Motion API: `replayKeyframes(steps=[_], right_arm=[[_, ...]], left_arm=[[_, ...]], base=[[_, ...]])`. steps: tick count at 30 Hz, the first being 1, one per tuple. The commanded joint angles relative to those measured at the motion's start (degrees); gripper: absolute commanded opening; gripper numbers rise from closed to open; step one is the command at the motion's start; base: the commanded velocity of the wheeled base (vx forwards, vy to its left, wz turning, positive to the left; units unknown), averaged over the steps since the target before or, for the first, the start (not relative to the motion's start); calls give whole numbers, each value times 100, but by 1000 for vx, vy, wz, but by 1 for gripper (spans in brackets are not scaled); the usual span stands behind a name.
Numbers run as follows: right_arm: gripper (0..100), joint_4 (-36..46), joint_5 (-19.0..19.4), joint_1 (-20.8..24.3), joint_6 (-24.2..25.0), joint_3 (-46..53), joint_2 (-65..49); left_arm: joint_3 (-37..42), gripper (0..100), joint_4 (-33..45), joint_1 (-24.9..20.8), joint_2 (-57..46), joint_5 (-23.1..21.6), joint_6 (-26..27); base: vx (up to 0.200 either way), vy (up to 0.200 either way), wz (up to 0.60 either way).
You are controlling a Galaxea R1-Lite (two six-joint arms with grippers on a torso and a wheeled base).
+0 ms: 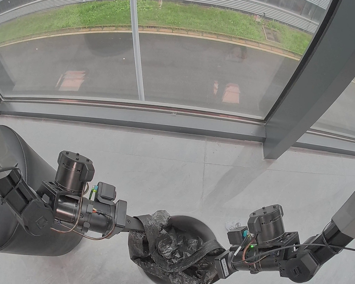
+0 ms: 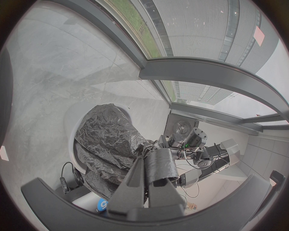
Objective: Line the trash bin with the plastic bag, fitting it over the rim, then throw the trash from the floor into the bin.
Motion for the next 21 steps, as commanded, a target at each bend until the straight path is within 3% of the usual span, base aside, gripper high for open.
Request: replayKeyframes(steps=[1, 14, 21], right_arm=[[0, -3, 23, -130, -10, -189, 219], [0, -3, 14, -51, -54, 435, -18], [0, -231, 5, -51, -133, 857, -62]], left_arm=[[-120, 0, -23, 21, 218, 39, 6], [346, 0, -154, -14, 226, 83, 24], [706, 0, -225, -401, 218, 680, 41]], base=[[0, 0, 0], [0, 0, 0], [0, 0, 0]])
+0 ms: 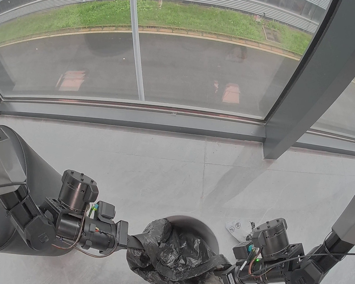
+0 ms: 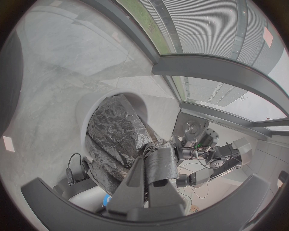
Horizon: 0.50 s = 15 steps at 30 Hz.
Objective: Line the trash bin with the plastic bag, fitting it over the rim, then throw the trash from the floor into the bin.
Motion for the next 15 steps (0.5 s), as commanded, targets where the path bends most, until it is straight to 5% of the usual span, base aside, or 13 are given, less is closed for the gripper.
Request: replayKeyframes(steps=[1, 15], right_arm=[[0, -412, -3, -5, -13, 361, -13], [0, -1335, -91, 285, -4, 792, 514]], left_arm=[[280, 0, -161, -257, 4, 175, 1], [816, 0, -777, -679, 65, 615, -218]], base=[[0, 0, 0], [0, 0, 0]])
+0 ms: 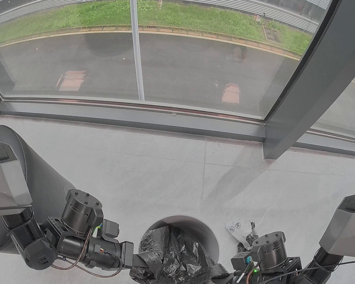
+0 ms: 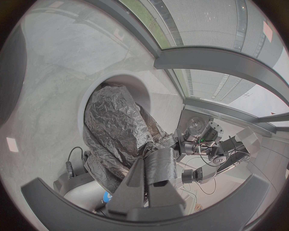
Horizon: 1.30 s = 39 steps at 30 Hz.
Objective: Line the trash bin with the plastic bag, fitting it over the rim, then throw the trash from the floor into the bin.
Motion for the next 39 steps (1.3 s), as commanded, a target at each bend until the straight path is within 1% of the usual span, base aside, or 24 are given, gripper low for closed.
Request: replayKeyframes(steps=[1, 7, 12, 15, 17, 20, 26, 29, 32, 36, 37, 39], right_arm=[[0, -11, 2, 117, -2, 56, 136], [0, -28, -7, 108, -2, 47, 233], [0, -178, -16, -24, -2, 29, 391], [0, -433, -78, -164, -37, 47, 488], [0, -468, -209, -252, -125, 21, 549], [0, -494, -403, -393, -301, -6, 558], [0, -494, -455, -516, -380, -146, 558], [0, -494, -649, -569, -398, -322, 576], [0, -503, -719, -569, -398, -454, 664], [0, -503, -719, -578, -477, -586, 690], [0, -503, -719, -648, -591, -682, 690], [0, -494, -710, -665, -626, -744, 690]], left_arm=[[108, 0, -5, -80, 0, 32, -25], [82, 0, -40, -89, 79, 50, 2], [3, 0, -137, -80, 219, 155, 28], [20, 0, -567, -80, 474, 471, 54], [73, 0, -919, -80, 632, 638, 63], [179, 0, -1253, -80, 738, 674, 81], [126, 0, -1288, -1, 808, 682, 81], [117, 0, -1288, 69, 826, 797, 81], [108, 0, -1288, 149, 808, 929, 90], [91, 0, -1288, 228, 817, 1008, 107], [56, 0, -1262, 254, 835, 1016, 151], [38, 0, -1262, 263, 835, 1034, 151]], base=[[0, 0, 0], [0, 0, 0], [0, 0, 0], [0, 0, 0], [0, 0, 0], [0, 0, 0], [0, 0, 0], [0, 0, 0], [0, 0, 0], [0, 0, 0], [0, 0, 0], [0, 0, 0]])
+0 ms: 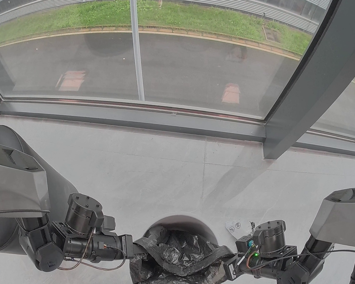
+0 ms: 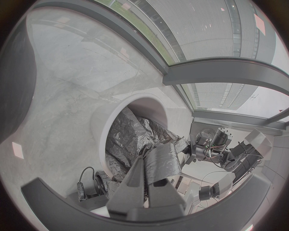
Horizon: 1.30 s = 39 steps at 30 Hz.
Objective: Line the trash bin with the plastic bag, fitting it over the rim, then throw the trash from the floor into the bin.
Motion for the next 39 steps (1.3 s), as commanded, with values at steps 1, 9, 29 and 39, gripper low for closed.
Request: replayKeyframes(steps=[1, 9, 29, 39], right_arm=[[0, -9, 13, -60, -61, -203, 49], [0, -9, 13, -68, -175, -467, 277], [0, -1, 118, 389, -184, 157, 75], [0, -1, 118, 433, -184, 245, -57]], left_arm=[[-86, 0, 40, 51, 35, 54, 9], [-315, 0, 40, 103, 316, 80, 9], [406, 0, 945, -20, -747, 142, -158], [538, 0, 945, -72, -853, 159, -167]], base=[[0, 0, 0], [0, 0, 0], [0, 0, 0], [0, 0, 0]])
